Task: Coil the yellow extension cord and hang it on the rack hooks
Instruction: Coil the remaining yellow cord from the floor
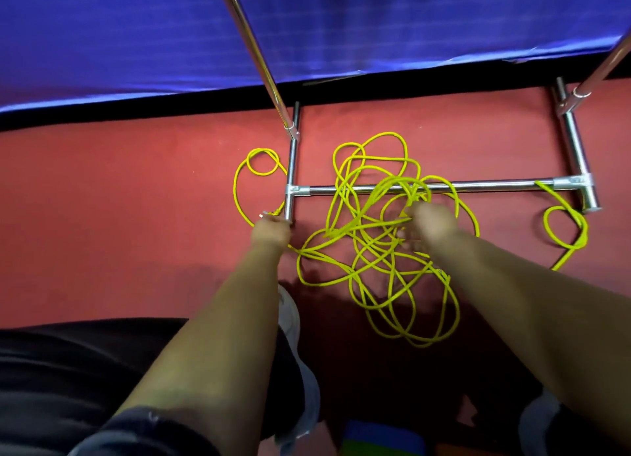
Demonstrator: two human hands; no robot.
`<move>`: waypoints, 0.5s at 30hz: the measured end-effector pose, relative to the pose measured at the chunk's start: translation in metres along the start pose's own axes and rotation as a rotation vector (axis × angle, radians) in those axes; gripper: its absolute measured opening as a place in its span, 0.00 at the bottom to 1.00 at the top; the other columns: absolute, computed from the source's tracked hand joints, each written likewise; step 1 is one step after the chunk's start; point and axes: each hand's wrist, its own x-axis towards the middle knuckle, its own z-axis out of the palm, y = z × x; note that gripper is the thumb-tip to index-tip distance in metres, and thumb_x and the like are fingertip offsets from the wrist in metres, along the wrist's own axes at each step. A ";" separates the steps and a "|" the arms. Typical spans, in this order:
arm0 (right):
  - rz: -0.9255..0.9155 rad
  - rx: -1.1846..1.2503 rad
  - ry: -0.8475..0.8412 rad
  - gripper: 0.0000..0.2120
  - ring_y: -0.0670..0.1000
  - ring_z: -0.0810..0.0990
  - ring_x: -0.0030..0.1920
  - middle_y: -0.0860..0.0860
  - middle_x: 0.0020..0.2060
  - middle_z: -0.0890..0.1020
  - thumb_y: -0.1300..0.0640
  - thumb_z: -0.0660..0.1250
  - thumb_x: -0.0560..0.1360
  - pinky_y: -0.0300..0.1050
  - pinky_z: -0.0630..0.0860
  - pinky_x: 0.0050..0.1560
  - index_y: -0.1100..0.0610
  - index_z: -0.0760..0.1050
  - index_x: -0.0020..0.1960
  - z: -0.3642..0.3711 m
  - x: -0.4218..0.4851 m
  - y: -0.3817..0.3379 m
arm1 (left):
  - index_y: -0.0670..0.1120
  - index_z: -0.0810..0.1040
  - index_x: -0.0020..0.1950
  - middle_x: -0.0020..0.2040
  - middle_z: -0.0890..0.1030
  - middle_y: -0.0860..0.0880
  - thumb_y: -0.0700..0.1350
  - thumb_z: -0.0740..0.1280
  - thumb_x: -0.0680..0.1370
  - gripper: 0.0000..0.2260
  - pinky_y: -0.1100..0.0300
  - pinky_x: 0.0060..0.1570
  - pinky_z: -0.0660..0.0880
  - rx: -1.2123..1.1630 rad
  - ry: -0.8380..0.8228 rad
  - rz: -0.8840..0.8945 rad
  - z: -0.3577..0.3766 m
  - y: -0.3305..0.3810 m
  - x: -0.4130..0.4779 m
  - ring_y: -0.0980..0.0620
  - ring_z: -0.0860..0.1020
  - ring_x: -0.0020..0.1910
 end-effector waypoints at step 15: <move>-0.339 -0.609 0.270 0.09 0.64 0.82 0.56 0.59 0.54 0.84 0.57 0.65 0.79 0.53 0.79 0.55 0.56 0.76 0.58 -0.018 0.007 0.020 | 0.44 0.64 0.81 0.84 0.56 0.45 0.44 0.62 0.82 0.27 0.52 0.78 0.62 0.683 -0.184 0.183 0.006 -0.020 0.061 0.42 0.61 0.81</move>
